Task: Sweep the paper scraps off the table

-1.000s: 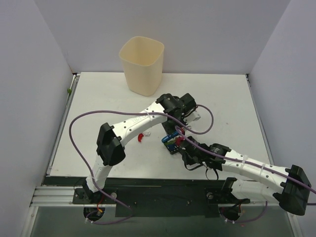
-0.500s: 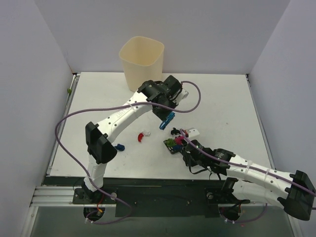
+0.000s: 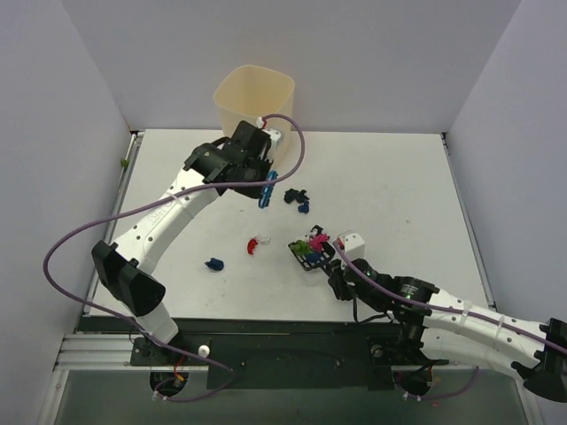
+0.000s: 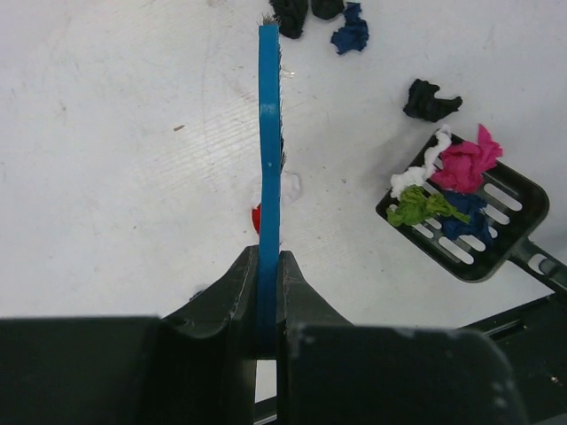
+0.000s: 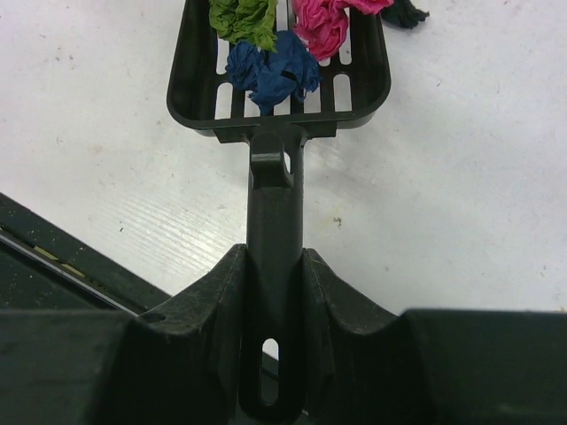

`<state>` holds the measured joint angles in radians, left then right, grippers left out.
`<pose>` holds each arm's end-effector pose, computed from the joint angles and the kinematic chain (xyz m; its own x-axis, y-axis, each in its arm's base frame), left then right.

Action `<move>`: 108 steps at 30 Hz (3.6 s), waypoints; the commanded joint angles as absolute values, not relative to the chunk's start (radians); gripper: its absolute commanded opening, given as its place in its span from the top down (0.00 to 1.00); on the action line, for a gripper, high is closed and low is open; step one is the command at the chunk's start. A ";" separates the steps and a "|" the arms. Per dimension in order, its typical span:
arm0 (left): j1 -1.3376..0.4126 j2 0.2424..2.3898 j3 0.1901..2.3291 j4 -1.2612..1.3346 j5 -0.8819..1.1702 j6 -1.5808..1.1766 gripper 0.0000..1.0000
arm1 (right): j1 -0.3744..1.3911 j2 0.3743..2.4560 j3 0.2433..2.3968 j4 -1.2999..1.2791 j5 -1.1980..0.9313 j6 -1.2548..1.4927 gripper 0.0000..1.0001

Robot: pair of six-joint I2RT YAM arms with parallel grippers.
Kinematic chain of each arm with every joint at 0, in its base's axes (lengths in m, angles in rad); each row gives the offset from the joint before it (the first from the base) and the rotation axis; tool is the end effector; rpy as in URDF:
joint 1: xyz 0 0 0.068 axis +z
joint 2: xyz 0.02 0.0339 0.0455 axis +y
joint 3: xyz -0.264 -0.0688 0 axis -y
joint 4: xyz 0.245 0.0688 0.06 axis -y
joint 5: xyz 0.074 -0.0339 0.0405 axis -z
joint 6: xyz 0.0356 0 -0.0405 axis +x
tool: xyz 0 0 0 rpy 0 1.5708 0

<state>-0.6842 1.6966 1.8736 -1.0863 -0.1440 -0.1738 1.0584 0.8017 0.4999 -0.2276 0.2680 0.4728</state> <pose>0.2751 -0.2178 0.3914 -0.6986 0.3490 -0.6246 0.4431 0.8965 0.0053 0.0973 0.1537 0.2330 -0.5521 -0.0859 -0.8293 -0.5357 0.7987 0.2740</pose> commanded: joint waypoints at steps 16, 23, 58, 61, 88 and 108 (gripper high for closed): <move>-0.393 1.302 1.425 -0.775 -0.193 -0.298 1.00 | 0.957 1.087 1.121 -0.411 0.286 0.293 1.00; -0.356 1.259 1.319 -0.732 -0.138 -0.308 1.00 | 0.881 1.304 1.389 -0.472 0.250 0.262 1.00; -0.299 1.247 1.240 -0.673 0.000 -0.318 1.00 | 0.669 2.055 2.415 -0.545 0.091 0.304 1.00; -0.299 1.239 1.224 -0.669 0.029 -0.322 1.00 | 0.658 2.088 2.413 -0.494 0.074 0.346 1.00; -0.299 1.207 1.157 -0.647 0.055 -0.328 1.00 | 0.597 2.167 2.272 0.066 -0.115 1.006 1.00; -0.299 1.203 1.138 -0.634 0.078 -0.344 1.00 | 0.558 2.112 1.958 0.530 -0.170 1.511 1.00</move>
